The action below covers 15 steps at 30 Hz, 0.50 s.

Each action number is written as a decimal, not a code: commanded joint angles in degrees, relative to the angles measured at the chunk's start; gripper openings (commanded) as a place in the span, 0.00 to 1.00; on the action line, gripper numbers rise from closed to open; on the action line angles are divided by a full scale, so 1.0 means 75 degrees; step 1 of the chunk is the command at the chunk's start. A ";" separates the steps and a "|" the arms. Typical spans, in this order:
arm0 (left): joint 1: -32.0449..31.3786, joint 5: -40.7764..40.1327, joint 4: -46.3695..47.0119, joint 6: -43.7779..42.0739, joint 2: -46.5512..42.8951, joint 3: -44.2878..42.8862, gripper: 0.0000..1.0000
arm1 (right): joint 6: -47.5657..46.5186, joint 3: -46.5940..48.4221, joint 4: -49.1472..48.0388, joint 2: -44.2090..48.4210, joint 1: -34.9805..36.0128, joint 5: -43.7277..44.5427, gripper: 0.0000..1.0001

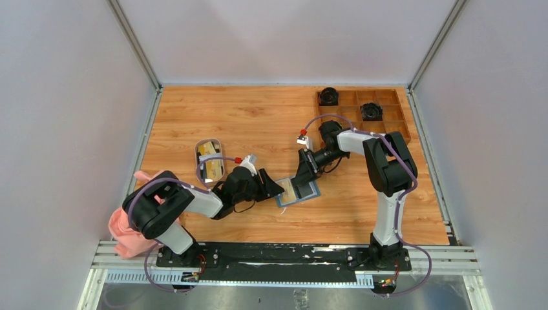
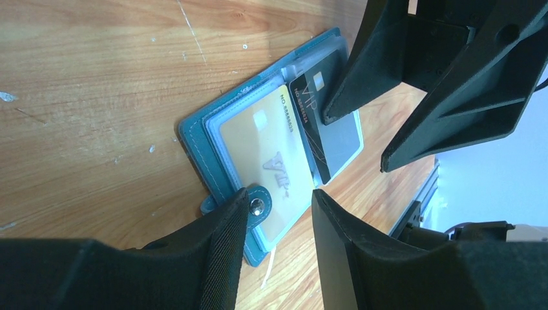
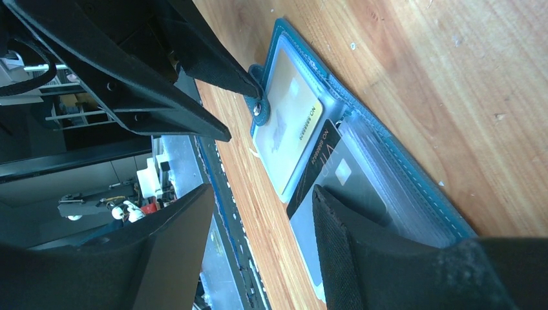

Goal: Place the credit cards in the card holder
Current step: Insert the credit card into the card holder.

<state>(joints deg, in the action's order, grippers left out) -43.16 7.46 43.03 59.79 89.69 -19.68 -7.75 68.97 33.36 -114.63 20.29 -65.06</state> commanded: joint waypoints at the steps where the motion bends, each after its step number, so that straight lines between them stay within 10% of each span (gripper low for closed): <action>1: 0.0059 -0.0157 -0.0747 -0.0310 -0.0129 -0.0059 0.49 | -0.0038 -0.0032 0.0015 -0.0220 0.0128 0.0505 0.62; 15: -0.0054 0.0262 -0.0780 -0.0491 -0.1923 0.0187 0.52 | -0.0045 -0.0020 0.0013 -0.0220 0.0142 0.0528 0.62</action>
<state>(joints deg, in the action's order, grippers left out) -43.16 8.01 37.60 56.01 78.04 -19.88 -7.46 68.97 33.36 -114.63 20.62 -64.90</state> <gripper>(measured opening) 0.560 0.619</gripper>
